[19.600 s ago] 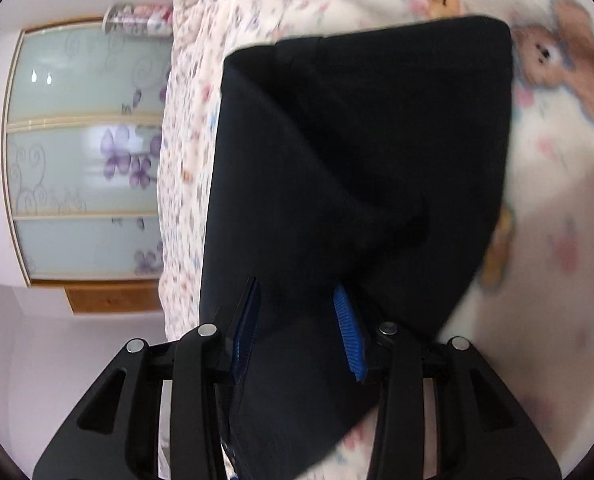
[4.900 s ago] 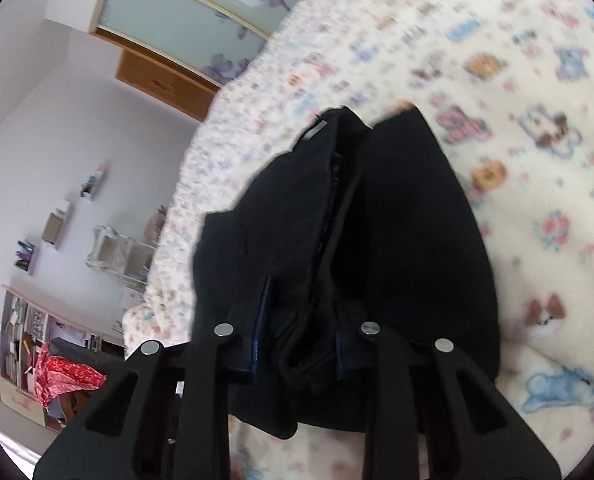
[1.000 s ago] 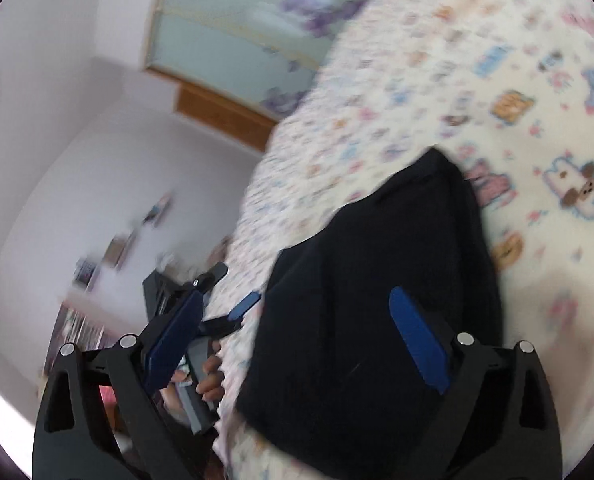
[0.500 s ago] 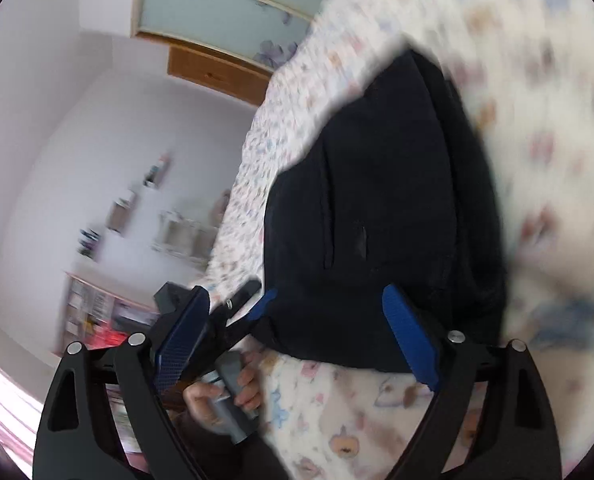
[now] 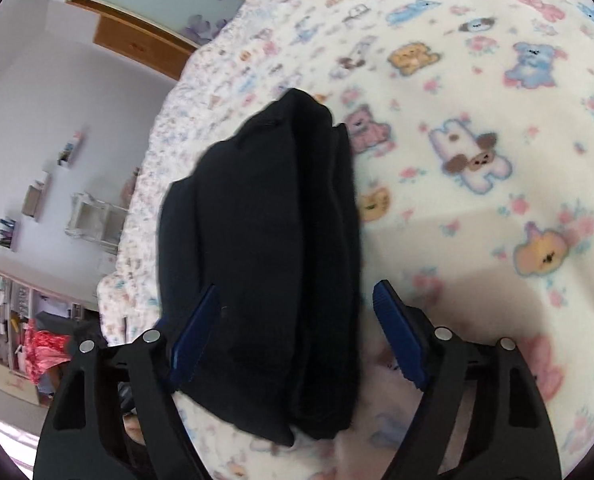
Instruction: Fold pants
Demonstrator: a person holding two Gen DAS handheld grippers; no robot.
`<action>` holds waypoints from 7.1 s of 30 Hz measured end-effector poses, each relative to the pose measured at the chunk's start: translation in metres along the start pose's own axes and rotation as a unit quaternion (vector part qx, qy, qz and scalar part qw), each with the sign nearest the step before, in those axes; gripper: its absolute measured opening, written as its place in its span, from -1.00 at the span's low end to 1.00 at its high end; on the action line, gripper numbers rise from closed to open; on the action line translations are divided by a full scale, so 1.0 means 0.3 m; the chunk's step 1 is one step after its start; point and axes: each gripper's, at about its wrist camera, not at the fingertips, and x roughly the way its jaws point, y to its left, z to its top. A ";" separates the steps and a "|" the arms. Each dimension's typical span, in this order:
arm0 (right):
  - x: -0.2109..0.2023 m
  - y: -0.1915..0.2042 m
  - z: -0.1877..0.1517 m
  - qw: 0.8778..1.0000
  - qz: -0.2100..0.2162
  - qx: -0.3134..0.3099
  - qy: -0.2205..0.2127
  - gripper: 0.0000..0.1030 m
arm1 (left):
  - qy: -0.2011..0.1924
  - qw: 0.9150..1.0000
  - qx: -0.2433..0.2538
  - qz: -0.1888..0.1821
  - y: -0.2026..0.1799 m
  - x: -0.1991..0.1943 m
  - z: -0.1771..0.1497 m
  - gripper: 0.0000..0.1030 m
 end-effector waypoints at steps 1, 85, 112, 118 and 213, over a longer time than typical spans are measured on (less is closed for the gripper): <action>0.013 0.001 0.003 1.000 0.005 -0.002 0.006 0.57 | 0.000 1.000 0.000 0.000 0.001 0.000 0.001 0.97; 0.006 0.067 -0.096 0.981 0.133 -0.004 -0.143 -0.34 | 0.126 0.976 -0.145 -0.101 0.304 0.112 0.344 -0.80; -0.009 -0.114 0.168 0.979 0.041 0.029 -0.199 -0.37 | 0.046 0.985 -0.147 -0.080 0.140 0.375 0.453 -0.73; -0.019 -0.101 0.152 0.979 0.003 0.019 -0.202 -0.19 | 0.018 0.996 -0.079 0.039 0.075 0.322 0.451 0.07; -0.067 0.389 -0.641 0.854 -0.311 -0.260 -0.324 0.97 | -0.097 0.974 0.123 0.165 -0.271 -0.166 -0.183 0.97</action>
